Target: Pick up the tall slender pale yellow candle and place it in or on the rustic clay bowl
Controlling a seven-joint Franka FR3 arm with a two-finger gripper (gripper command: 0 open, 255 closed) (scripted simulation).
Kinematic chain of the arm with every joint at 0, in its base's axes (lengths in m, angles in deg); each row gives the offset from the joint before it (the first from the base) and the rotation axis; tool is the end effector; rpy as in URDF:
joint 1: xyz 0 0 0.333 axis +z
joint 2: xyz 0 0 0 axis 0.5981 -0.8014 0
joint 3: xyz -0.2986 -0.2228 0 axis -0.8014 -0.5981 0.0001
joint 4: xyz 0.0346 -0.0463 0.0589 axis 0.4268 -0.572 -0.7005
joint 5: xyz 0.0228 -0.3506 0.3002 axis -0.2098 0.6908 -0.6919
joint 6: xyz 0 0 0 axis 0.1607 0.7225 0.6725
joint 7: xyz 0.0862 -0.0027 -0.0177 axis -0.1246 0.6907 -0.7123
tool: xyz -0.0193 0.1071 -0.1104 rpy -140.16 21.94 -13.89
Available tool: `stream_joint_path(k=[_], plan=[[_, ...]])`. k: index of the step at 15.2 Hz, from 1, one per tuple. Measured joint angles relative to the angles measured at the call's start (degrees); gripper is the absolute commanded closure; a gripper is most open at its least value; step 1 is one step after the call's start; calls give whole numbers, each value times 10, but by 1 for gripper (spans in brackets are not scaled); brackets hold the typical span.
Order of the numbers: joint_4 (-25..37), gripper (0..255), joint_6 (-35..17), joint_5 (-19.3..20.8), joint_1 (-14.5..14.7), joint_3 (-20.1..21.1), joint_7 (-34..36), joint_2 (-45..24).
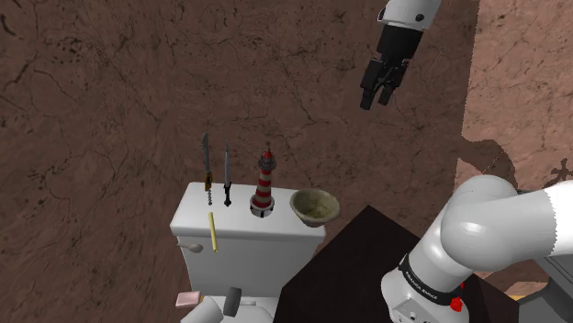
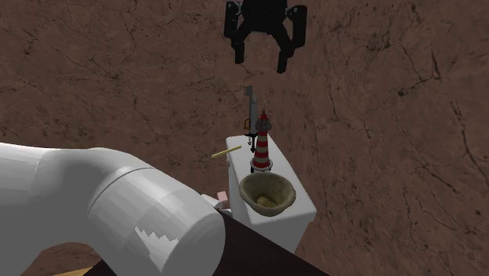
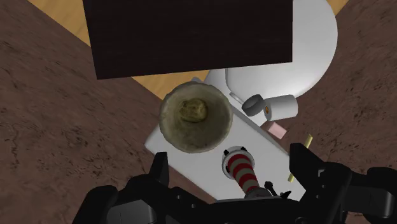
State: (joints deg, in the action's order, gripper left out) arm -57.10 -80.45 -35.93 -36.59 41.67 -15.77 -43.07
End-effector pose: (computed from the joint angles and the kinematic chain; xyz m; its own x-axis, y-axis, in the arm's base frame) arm 0.3184 -0.0178 0.6057 0.9996 -0.0251 -0.0095 -0.0255 -0.9986 -0.0459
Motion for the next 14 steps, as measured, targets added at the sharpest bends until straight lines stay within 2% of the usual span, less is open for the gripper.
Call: stream_joint_path(k=[2, 7, 14], plan=[[-6, 0, -8, -2, 0, 4, 6, -3], [-46, 0, -73, -27, 7, 54, 68, -27], [-87, 0, -192, -57, 15, 132, 163, -106]])
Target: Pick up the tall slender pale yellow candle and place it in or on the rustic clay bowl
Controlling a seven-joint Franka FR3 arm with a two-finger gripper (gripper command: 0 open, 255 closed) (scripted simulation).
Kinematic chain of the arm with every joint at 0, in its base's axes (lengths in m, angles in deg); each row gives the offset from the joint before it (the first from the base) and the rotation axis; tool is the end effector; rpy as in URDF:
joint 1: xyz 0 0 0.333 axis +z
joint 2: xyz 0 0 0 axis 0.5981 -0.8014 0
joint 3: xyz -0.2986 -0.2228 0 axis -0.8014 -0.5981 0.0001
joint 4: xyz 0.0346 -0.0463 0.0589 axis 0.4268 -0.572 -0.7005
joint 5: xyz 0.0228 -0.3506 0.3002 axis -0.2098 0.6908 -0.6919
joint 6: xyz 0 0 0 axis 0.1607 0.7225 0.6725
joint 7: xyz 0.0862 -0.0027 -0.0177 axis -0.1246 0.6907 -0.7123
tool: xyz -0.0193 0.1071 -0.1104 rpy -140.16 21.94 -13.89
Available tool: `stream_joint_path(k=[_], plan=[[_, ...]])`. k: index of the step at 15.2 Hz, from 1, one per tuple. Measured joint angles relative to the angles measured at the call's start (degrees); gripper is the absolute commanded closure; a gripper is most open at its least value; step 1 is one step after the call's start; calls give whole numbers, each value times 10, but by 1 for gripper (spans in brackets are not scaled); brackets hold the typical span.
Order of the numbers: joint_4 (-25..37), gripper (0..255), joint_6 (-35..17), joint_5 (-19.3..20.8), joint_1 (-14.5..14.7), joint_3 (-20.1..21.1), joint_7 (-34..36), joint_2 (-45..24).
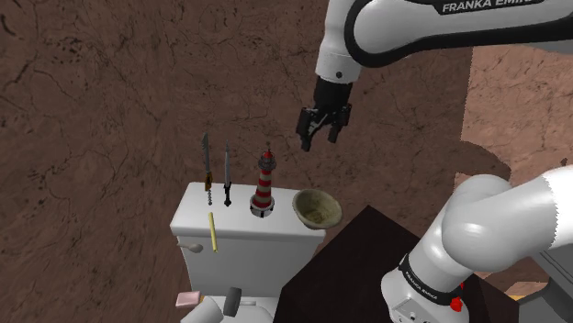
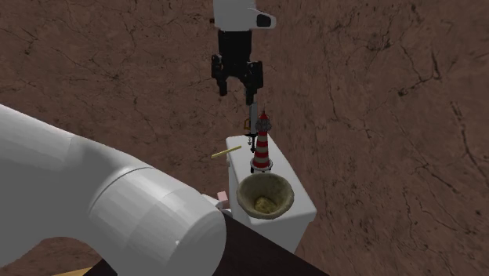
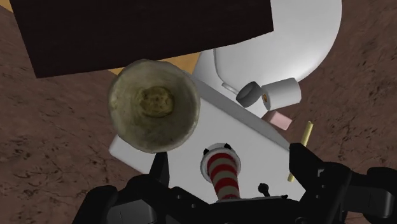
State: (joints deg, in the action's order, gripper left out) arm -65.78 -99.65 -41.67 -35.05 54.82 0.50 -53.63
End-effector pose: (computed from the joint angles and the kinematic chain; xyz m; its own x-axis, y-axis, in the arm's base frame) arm 0.3826 0.0985 0.4815 0.9910 -0.1333 -0.0153 -0.1333 -0.9911 0.0047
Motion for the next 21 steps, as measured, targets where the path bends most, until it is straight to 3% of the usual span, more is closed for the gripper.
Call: stream_joint_path(k=[6, 10, 16, 21], plan=[[1, 0, -102, -3, -1, 63, 85, -106], [21, 0, -161, 15, -8, 101, 147, -189], [80, 0, -233, 83, -14, 147, 265, -338], [155, 0, -262, 165, 2, 150, 367, -466]])
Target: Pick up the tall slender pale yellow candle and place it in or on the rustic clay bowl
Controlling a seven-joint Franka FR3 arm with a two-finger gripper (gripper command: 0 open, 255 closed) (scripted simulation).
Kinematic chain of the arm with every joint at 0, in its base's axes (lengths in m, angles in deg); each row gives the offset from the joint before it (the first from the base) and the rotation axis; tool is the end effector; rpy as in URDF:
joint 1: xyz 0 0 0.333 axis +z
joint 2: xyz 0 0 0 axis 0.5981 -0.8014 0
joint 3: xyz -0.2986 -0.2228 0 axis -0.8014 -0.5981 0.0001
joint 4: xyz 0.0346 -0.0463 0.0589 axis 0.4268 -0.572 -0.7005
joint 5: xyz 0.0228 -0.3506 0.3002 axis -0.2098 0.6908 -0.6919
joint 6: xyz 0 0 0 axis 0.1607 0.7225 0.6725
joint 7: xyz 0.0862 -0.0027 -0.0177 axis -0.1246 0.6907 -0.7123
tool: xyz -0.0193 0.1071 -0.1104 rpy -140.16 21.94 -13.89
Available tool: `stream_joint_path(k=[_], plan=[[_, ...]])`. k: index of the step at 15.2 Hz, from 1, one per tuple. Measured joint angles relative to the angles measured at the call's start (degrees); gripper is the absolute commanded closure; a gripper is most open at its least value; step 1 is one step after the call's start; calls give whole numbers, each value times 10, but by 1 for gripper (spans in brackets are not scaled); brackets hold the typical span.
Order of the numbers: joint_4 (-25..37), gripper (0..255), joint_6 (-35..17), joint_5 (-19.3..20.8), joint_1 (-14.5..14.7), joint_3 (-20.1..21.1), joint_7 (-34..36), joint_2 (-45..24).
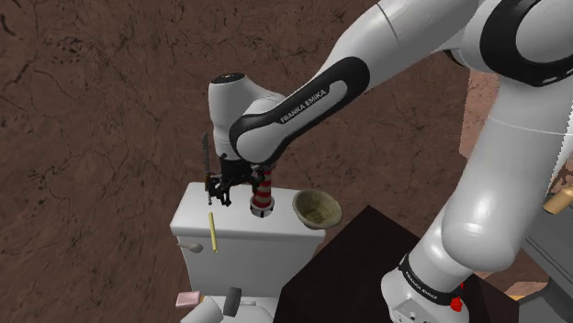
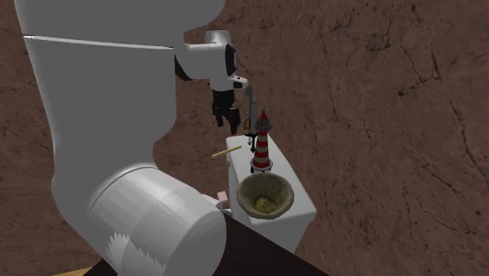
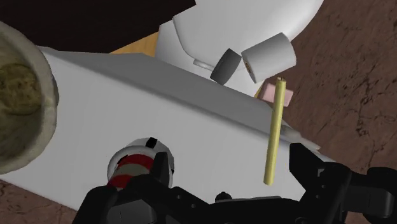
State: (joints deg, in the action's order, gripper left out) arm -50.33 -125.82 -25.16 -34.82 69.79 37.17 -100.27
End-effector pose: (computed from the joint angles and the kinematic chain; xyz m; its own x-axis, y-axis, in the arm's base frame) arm 0.5333 0.2649 0.2596 0.9473 -0.3203 -0.0091 -0.3182 -0.9436 0.0918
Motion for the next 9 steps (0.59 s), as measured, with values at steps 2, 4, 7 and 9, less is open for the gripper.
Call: stream_joint_path(k=[2, 4, 7, 9], plan=[[31, 0, -8, 30, 14, -7, 37, -49], [67, 0, -11, 57, 30, -18, 68, -98], [131, 0, -9, 88, 59, -37, 110, -172], [174, 0, -6, 103, 77, -49, 131, -219]])
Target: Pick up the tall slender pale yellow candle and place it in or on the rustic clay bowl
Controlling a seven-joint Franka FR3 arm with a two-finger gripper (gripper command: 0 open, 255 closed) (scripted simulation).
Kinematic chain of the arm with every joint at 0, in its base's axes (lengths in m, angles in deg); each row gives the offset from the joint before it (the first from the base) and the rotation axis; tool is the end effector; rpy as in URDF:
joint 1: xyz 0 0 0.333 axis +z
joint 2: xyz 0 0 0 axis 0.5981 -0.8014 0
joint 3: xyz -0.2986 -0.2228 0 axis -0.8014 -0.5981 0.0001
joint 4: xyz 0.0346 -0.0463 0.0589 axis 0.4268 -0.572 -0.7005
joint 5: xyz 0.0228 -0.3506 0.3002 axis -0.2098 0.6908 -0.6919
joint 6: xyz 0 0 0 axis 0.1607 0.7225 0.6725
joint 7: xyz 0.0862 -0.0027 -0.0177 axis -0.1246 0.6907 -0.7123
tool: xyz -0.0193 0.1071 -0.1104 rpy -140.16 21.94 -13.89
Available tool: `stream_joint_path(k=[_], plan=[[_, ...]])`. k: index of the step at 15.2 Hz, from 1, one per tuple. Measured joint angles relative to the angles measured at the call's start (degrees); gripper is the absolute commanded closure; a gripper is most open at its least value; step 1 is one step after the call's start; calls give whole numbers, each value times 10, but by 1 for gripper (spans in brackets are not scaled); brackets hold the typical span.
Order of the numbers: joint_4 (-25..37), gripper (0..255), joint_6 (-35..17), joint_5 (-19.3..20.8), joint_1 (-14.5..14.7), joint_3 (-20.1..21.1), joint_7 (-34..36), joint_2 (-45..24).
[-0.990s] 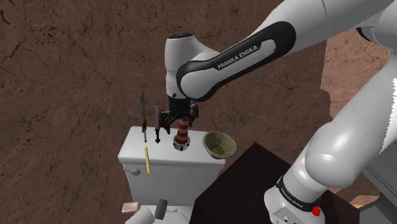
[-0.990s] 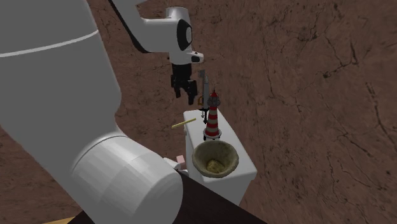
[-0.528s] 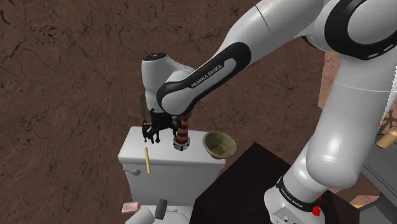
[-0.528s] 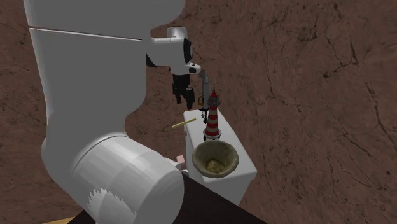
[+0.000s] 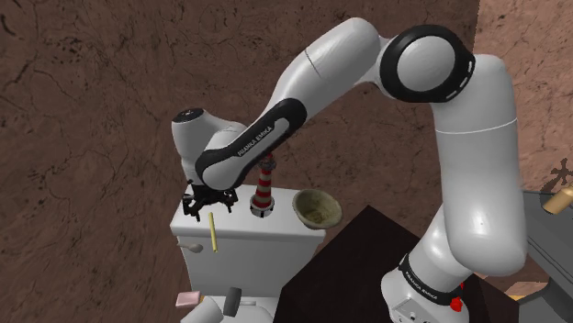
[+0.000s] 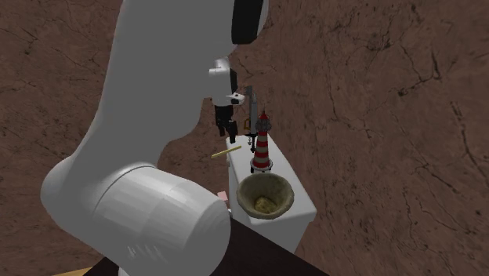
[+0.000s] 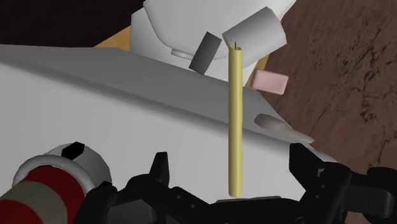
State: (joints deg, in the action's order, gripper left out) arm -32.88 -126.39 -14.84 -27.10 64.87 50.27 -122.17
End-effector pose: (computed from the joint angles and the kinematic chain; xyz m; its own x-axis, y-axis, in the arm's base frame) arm 0.6074 0.3250 0.1577 0.9174 -0.3979 -0.0019 -0.3944 -0.9100 0.1278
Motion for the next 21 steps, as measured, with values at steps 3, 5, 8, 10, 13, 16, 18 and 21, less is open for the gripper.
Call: stream_joint_path(k=[3, 5, 8, 10, 13, 16, 18, 21], plan=[[42, 0, 1, 12, 16, -13, 16, -46], [48, 0, -7, 18, 20, -18, 21, -61], [48, 0, -22, 25, 23, -24, 26, -76], [50, 0, -31, 29, 24, -28, 28, -88], [50, 0, -34, 30, 25, -29, 29, -90], [50, 0, -34, 31, 25, -29, 29, -90], [50, 255, -34, 31, 25, -29, 29, -90], [50, 255, -34, 31, 25, -29, 29, -90]])
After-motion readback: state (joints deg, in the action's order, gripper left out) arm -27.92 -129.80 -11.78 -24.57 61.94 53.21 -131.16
